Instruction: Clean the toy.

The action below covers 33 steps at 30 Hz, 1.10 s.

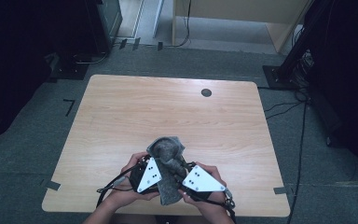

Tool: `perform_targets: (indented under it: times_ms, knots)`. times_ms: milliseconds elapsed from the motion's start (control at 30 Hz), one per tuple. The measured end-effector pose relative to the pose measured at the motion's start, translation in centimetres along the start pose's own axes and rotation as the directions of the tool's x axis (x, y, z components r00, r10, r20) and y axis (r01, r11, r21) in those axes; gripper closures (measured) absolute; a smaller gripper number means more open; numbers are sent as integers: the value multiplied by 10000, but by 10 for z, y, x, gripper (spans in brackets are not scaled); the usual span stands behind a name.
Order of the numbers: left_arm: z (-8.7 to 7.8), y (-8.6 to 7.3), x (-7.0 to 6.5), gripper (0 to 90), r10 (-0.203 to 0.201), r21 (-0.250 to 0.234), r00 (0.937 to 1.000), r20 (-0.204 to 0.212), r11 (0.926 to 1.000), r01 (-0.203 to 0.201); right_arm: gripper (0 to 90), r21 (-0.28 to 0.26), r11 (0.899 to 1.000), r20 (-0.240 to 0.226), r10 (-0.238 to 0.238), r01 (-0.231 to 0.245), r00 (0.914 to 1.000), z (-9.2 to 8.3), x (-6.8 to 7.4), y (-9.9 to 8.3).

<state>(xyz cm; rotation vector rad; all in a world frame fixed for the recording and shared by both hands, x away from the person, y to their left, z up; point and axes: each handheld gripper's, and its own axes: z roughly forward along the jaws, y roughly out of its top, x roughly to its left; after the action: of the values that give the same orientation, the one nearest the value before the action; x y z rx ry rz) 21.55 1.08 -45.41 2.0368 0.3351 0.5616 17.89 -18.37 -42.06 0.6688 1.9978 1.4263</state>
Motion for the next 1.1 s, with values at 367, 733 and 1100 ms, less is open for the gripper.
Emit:
perform_targets:
  times_ms: [367, 733, 1100]
  knots:
    - [-1, 1, -1, 345, -64, -157, 9999, 123, 9999, 66, 704, -93, 9998, -55, -201, 200, 9998, 1, 6, 1]
    - [-12, 0, 8, 345, -488, -1119, 9969, 614, 9922, 555, 708, -877, 9712, 59, 2230, -2216, 9748, -10, -36, -13]
    - [-21, 1, 12, 344, -562, -1675, 9959, 712, 9836, 674, 698, -748, 9281, -120, 3649, -3647, 9310, -6, -53, -30]
